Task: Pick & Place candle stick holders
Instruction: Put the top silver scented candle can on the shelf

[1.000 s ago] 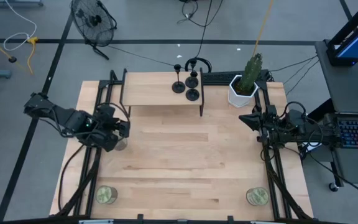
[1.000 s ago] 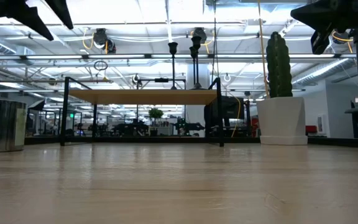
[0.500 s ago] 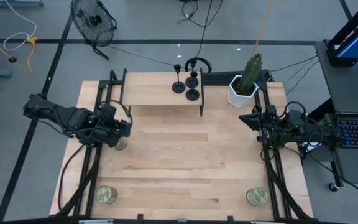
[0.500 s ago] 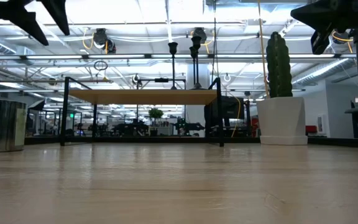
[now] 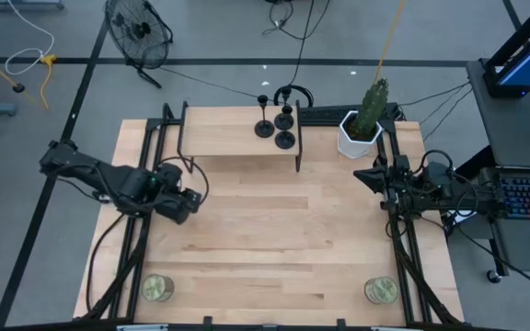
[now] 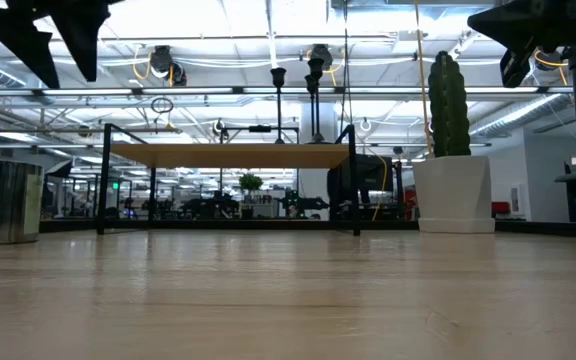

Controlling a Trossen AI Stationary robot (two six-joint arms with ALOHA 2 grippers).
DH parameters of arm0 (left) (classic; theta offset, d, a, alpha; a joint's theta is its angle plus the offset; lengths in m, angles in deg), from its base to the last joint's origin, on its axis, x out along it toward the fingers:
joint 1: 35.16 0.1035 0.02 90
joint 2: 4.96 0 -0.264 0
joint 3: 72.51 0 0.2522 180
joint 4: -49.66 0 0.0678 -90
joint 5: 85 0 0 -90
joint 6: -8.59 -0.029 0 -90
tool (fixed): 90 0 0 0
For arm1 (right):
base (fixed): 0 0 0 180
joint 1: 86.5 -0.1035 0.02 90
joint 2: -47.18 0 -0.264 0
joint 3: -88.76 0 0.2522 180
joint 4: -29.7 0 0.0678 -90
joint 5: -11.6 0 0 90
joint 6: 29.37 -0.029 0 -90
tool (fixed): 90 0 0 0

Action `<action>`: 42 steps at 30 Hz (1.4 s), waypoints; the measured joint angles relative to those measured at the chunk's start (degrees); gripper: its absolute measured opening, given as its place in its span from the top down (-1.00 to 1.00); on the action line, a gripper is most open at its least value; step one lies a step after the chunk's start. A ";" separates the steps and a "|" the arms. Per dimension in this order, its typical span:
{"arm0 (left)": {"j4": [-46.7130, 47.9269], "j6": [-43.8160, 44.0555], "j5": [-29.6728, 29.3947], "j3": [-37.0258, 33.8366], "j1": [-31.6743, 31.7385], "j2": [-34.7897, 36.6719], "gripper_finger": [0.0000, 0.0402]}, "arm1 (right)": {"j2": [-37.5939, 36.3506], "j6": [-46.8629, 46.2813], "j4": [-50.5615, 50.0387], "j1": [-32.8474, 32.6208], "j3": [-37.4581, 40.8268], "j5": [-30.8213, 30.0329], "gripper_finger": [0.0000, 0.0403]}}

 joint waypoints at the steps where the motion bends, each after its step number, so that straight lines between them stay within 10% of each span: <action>1: 1.12 0.37 0.04 0.00 0.31 -0.14 -0.40 | 0.00 0.00 0.00 0.00 0.00 0.00 1.00; 22: 4.83 -5.71 -0.21 0.00 1.62 -0.24 -0.41 | 0.01 -0.20 0.00 -0.01 0.00 0.00 1.00; 32: 5.14 -5.47 1.30 0.00 2.16 -0.24 -0.95 | 0.00 -0.20 0.00 -0.02 0.00 0.00 1.00; 42: 4.98 -8.24 4.17 0.00 6.17 -0.22 -0.56 | 0.00 -0.20 0.00 -0.02 0.00 0.02 1.00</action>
